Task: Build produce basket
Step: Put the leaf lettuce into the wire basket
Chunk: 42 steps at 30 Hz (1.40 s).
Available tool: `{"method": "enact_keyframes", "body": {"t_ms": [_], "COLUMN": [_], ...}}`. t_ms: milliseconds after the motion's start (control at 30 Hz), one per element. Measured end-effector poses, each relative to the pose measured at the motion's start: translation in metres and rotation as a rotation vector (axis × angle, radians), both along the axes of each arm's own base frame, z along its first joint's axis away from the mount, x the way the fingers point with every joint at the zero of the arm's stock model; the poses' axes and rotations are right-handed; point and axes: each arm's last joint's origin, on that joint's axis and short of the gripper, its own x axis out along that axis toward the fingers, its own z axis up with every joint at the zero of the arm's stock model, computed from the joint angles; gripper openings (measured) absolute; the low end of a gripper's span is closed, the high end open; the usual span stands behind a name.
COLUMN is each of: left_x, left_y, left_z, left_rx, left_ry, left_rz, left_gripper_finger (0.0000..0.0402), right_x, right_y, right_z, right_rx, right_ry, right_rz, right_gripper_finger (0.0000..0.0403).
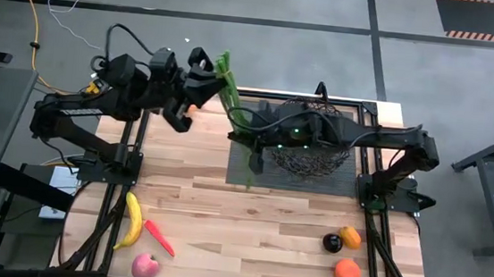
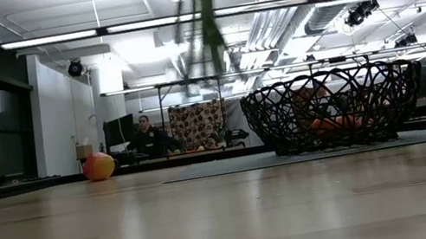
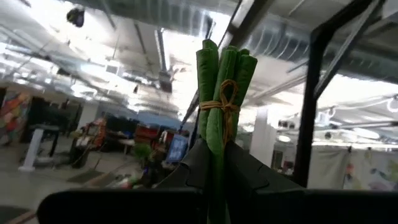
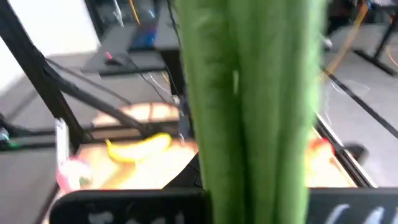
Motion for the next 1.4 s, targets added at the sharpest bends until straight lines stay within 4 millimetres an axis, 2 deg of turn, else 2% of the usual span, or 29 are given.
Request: {"method": "enact_keyframes", "body": {"t_ms": [133, 300, 633, 867, 1067, 1267, 1400], "left_x": [0.013, 0.038, 0.102, 0.133, 0.152, 0.167, 0.171], "left_y": [0.009, 0.03, 0.07, 0.104, 0.128, 0.142, 0.153], "left_z": [-0.007, -0.02, -0.013, -0.015, -0.023, -0.05, -0.068], "left_rx": [-0.047, -0.112, -0.136, -0.182, -0.24, -0.308, -0.361], "left_ry": [0.003, 0.031, 0.09, 0.105, 0.11, 0.23, 0.325], "left_rz": [0.003, 0.02, 0.0, 0.04, 0.052, 0.079, 0.132], "left_gripper_finger": [0.0017, 0.0017, 0.0017, 0.0017, 0.0017, 0.0017, 0.0017], "right_x": [-0.022, -0.054, -0.126, -0.166, -0.176, -0.175, -0.168], "right_y": [-0.001, -0.003, -0.005, -0.018, -0.037, -0.055, -0.064], "right_z": [0.006, 0.009, 0.023, 0.032, 0.034, 0.023, 0.015], "right_rx": [-0.003, 0.007, 0.078, 0.044, -0.007, -0.053, -0.054], "right_ry": [0.078, 0.199, 0.285, 0.318, 0.333, 0.465, 0.531], "right_rz": [-0.009, -0.065, -0.137, -0.245, -0.311, -0.357, -0.35], "right_gripper_finger": [0.0004, 0.0003, 0.0001, 0.0001, 0.0001, 0.0001, 0.0]}}
